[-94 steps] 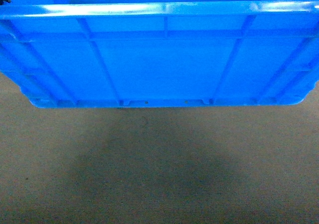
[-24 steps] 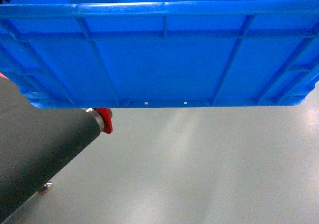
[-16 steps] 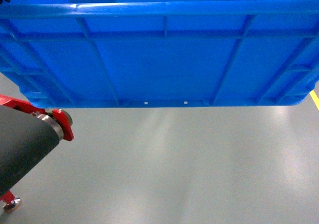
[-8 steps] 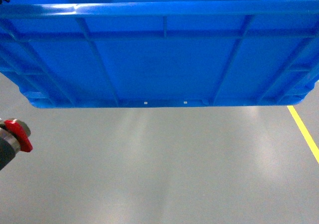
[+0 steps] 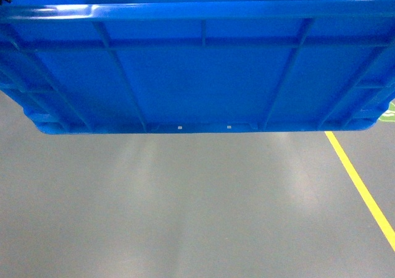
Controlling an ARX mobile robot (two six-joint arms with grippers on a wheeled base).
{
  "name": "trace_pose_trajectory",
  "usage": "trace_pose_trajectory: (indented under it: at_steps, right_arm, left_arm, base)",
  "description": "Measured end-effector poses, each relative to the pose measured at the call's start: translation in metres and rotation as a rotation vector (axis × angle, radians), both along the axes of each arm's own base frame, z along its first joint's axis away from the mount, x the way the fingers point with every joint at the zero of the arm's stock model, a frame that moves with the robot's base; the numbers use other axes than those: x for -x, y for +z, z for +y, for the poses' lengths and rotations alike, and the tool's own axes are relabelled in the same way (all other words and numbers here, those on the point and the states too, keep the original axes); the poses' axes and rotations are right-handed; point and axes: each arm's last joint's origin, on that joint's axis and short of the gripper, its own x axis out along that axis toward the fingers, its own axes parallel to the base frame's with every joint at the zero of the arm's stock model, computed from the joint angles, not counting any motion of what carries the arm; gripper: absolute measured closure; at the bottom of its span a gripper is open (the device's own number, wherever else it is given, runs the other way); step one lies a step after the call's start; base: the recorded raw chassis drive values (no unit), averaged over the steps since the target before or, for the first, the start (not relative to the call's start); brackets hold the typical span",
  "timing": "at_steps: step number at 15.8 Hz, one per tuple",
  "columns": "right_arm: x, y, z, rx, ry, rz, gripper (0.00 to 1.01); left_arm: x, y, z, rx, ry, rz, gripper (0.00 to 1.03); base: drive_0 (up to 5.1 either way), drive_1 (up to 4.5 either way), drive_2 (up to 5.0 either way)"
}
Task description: Place box next to blue box on left shelf
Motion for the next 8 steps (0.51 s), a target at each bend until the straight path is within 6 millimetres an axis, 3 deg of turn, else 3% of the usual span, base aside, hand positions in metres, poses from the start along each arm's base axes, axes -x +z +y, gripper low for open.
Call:
trace_pose_trajectory:
  at_steps: [1, 8]
  right_arm:
    - [0.0000, 0.0000, 0.0000, 0.000, 0.000, 0.000, 0.93]
    - [0.0025, 0.0033, -0.0008, 0.006, -0.003, -0.010, 0.93]
  left_arm:
    - [0.0000, 0.0000, 0.0000, 0.000, 0.000, 0.000, 0.95]
    - [0.0010, 0.0011, -0.0019, 0.004, -0.005, -0.005, 0.95]
  base:
    - [-1.6, -1.59, -1.6]
    - [0.0, 4.08, -4.1]
